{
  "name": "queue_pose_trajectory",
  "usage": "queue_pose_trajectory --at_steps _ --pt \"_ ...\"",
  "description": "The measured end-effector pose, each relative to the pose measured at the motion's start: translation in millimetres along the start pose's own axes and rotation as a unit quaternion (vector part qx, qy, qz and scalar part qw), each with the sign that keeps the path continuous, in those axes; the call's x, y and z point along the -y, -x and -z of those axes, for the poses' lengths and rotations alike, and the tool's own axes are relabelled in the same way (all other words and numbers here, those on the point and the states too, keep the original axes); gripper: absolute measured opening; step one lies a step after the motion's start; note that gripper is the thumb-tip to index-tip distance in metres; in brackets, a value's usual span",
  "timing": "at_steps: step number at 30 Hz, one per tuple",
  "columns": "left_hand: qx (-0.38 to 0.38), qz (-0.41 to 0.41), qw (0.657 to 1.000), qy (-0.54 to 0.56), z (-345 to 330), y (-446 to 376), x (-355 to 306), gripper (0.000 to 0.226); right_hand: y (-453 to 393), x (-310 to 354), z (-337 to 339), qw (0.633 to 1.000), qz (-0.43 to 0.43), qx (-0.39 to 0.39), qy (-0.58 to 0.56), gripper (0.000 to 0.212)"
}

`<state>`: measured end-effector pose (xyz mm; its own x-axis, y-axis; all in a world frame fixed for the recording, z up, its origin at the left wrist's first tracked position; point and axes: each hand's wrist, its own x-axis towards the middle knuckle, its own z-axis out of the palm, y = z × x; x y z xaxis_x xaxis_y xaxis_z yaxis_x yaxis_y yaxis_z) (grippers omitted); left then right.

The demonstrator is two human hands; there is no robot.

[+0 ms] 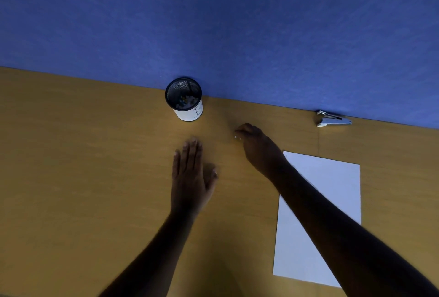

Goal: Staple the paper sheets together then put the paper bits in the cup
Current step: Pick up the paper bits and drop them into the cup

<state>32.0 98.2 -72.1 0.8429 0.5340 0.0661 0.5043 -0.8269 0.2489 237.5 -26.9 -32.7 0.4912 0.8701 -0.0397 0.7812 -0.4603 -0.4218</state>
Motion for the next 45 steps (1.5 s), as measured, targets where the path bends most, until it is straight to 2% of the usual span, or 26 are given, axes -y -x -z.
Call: queue_pose_trajectory --at_steps 3,9,15,19,26,32,38,43,45 --pt "0.000 0.003 1.000 0.005 -2 2 -2 0.079 -7 -7 0 1.000 -0.022 -0.015 -0.009 0.040" --pt "-0.004 -0.002 1.000 0.000 0 0 1 0.080 3 4 0 0.999 0.036 0.023 0.027 0.044" --pt "-0.010 -0.003 1.000 0.006 -2 -1 1 0.080 11 -13 3 0.999 -0.019 -0.014 0.030 0.036" --pt "-0.007 -0.001 1.000 0.005 -2 0 1 0.080 12 -11 4 0.999 0.017 0.001 0.039 0.030" --pt "-0.004 -0.001 1.000 0.004 -1 0 1 0.080 5 0 15 0.997 0.051 0.024 0.059 0.046" --pt "0.000 -0.001 1.000 0.004 -2 0 2 0.081 11 -14 11 0.991 0.111 0.026 0.071 0.049" --pt "0.002 0.001 1.000 0.009 -1 0 1 0.080 0 -20 16 0.989 0.142 0.020 0.047 0.023" --pt "0.015 0.004 1.000 0.008 0 0 2 0.081 -6 -22 17 0.979 0.180 0.041 0.085 0.020" --pt "0.016 0.005 1.000 0.008 0 0 1 0.082 -6 -20 19 0.972 0.195 0.047 0.120 0.030"
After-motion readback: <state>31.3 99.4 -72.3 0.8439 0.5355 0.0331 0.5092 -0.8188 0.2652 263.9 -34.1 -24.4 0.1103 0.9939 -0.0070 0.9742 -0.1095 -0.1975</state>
